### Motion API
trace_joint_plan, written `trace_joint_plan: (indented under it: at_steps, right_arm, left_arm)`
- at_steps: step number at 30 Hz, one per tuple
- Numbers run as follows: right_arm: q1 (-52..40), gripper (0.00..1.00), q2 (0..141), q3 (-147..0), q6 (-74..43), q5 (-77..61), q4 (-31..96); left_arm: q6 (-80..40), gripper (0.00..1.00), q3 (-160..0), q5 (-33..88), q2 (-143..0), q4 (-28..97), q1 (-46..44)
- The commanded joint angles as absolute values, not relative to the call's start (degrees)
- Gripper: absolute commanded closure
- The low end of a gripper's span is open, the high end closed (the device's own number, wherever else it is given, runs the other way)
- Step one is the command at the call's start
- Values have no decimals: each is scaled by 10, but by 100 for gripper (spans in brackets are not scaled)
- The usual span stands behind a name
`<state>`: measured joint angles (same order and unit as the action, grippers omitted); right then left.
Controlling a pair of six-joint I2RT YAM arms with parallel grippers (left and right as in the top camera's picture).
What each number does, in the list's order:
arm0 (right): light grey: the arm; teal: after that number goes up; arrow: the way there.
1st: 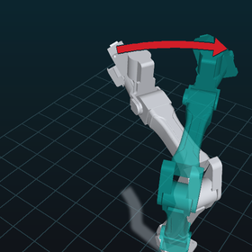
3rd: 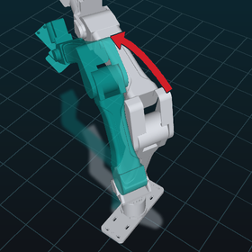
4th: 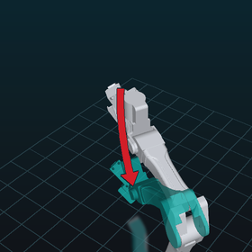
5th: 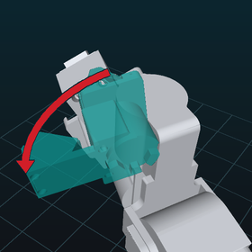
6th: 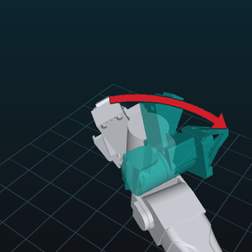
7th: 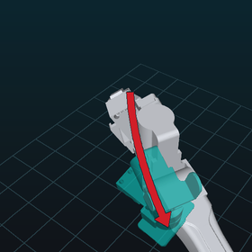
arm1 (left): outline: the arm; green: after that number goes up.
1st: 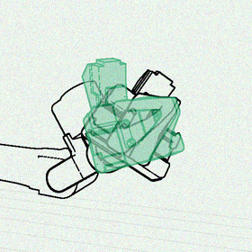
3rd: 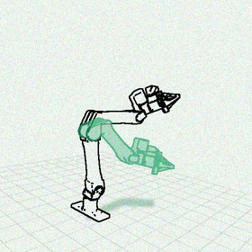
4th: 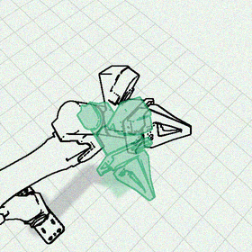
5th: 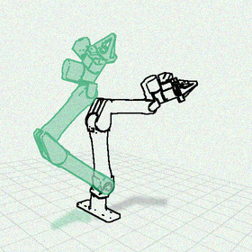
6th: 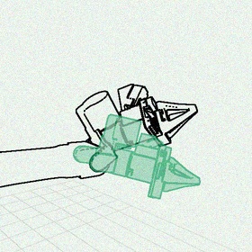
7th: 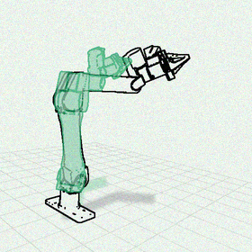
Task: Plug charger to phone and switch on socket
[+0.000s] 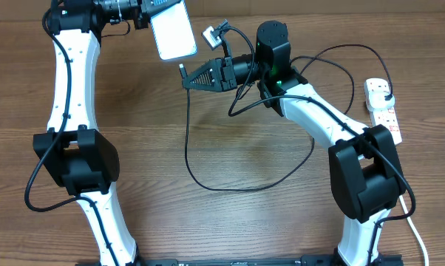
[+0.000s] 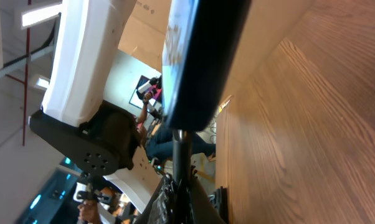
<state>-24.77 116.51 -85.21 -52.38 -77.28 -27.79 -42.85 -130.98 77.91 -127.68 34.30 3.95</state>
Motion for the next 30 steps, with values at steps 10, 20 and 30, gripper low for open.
trace_joint_plan:
  at_steps: [10, 20, 30]
  right_arm:
    - [-231, 96, 1143, -863, -431, -797, -227]
    - [-220, 96, 1142, -863, -428, -789, -213]
    - [-222, 96, 1142, -863, -428, -795, -213]
  left_arm:
    - [-419, 96, -1322, 786, -1259, 341, 42]
    - [-419, 96, -1322, 782, -1259, 342, 38]
    - [-382, 96, -1322, 757, -1259, 378, 24]
